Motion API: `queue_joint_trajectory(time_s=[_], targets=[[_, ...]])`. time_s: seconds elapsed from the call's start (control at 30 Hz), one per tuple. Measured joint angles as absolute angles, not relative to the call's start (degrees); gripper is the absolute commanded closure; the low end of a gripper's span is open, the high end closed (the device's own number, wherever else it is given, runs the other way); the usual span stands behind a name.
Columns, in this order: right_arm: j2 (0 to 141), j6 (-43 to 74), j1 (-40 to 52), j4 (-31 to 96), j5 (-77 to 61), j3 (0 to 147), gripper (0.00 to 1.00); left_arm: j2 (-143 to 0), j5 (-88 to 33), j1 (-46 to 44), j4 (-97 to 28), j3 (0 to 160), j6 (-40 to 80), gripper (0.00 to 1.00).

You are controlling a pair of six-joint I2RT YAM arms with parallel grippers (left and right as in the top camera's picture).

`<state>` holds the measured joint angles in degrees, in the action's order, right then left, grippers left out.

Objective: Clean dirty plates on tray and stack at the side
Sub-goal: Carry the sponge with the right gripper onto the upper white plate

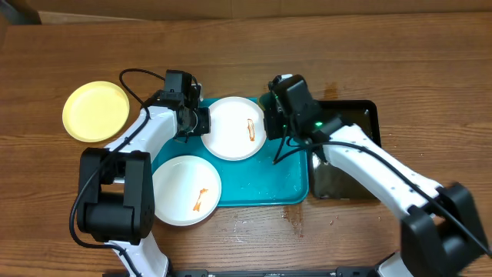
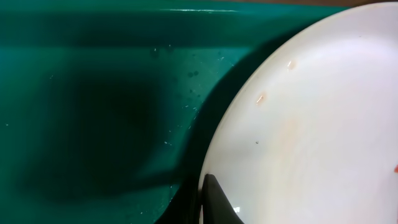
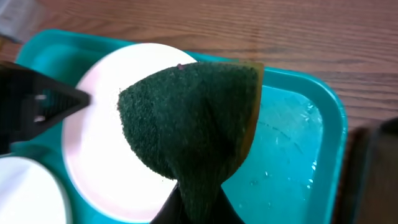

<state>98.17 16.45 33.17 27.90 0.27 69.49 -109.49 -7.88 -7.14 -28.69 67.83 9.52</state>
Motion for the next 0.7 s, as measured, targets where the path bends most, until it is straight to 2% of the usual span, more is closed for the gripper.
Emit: queue_joint_trajectory(time_s=[0.2, 0.53, 0.57, 0.67, 0.7], targets=[[105.14, 16.45, 36.05, 21.87, 0.67, 69.49, 0.96, -109.49, -7.64, -7.14, -28.71, 67.83, 9.52, 0.96], [106.74, 16.45, 38.13, 16.71, 3.18, 69.49, 0.96, -109.49, -7.35, -7.31, -28.77, 67.83, 9.52, 0.96], [107.07, 16.47, 38.13, 16.86, 3.4, 69.49, 0.87, -109.49, -7.35, -7.31, -28.77, 67.83, 9.52, 0.96], [107.94, 16.6, 38.13, 17.72, 3.53, 69.49, 0.45, -109.49, -7.2, -7.4, -28.77, 67.83, 9.52, 0.96], [108.29, 16.51, 38.13, 17.65, 3.66, 69.49, 0.38, -109.49, -7.2, -7.4, -28.77, 67.83, 9.52, 0.96]])
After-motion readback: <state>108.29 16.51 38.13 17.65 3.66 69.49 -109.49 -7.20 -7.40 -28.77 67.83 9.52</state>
